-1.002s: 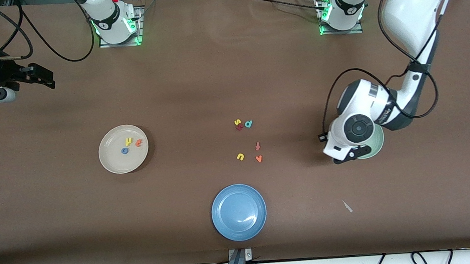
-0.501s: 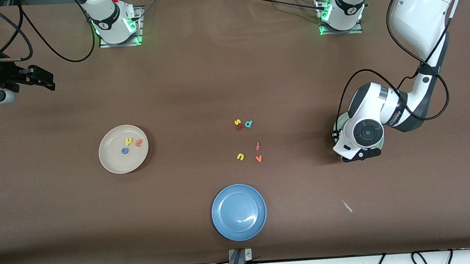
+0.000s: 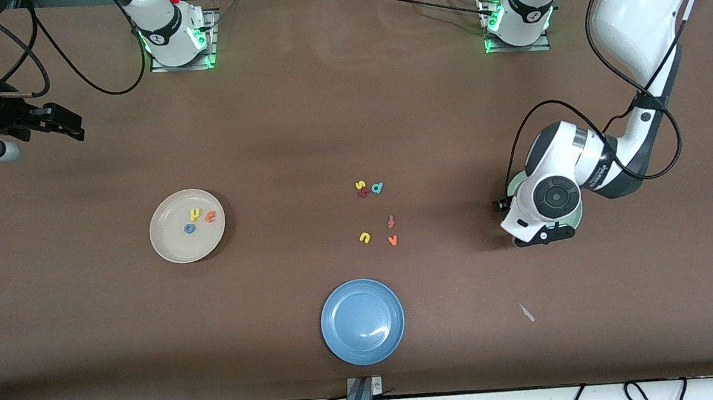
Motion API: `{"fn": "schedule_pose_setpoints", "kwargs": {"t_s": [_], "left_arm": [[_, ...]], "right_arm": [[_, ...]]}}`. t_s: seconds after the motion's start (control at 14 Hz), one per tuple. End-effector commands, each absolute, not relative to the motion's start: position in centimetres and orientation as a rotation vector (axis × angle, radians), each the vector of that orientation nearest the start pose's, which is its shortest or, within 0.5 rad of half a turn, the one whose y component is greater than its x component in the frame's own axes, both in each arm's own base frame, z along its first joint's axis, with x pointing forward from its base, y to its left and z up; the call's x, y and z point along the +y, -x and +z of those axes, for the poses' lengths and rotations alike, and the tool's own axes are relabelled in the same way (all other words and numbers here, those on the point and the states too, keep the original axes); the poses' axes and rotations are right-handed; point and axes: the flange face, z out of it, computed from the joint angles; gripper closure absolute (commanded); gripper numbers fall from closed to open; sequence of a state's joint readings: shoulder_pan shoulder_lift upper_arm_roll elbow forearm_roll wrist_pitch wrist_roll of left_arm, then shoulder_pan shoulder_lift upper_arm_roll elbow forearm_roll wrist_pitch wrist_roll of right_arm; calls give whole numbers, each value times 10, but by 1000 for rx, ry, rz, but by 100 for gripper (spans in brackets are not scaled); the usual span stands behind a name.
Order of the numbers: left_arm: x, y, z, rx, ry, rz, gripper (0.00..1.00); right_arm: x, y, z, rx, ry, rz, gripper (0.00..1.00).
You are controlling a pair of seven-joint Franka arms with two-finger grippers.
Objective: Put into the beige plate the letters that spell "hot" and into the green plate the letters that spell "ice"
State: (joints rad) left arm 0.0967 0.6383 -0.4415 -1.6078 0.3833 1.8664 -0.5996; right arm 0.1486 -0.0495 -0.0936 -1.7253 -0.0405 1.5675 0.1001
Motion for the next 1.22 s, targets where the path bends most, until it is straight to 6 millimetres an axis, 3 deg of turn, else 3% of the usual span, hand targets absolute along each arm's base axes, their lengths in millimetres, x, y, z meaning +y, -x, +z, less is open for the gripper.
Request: {"fn": "schedule_pose_setpoints", "kwargs": {"t_s": [0.0,0.14,0.43,0.57,0.72,0.86,1.0,1.15], "left_arm": [[-178,-641,328,-130,2932,194,0],[-189,-638,373,-120,2937,132,0],[-195,-631,451,-115,2899,207,0],[-184,-632,491,-18,2964,226,0],[-140,-633,517,70,3048,244,0],[-106,-623,543,143,3122,236,0],[-82,-610,564,183,3148,201,0],[-78,-590,566,197,3136,125,0]], "right_arm": [[25,-542,584,88,3162,155,0],[27,-543,583,89,3163,165,0],[28,-544,583,86,3162,167,0],[29,-544,582,86,3162,172,0],[29,-544,582,84,3162,172,0],[29,-544,582,84,3162,172,0],[29,-544,583,84,3162,170,0],[29,-544,582,84,3162,174,0]]}}
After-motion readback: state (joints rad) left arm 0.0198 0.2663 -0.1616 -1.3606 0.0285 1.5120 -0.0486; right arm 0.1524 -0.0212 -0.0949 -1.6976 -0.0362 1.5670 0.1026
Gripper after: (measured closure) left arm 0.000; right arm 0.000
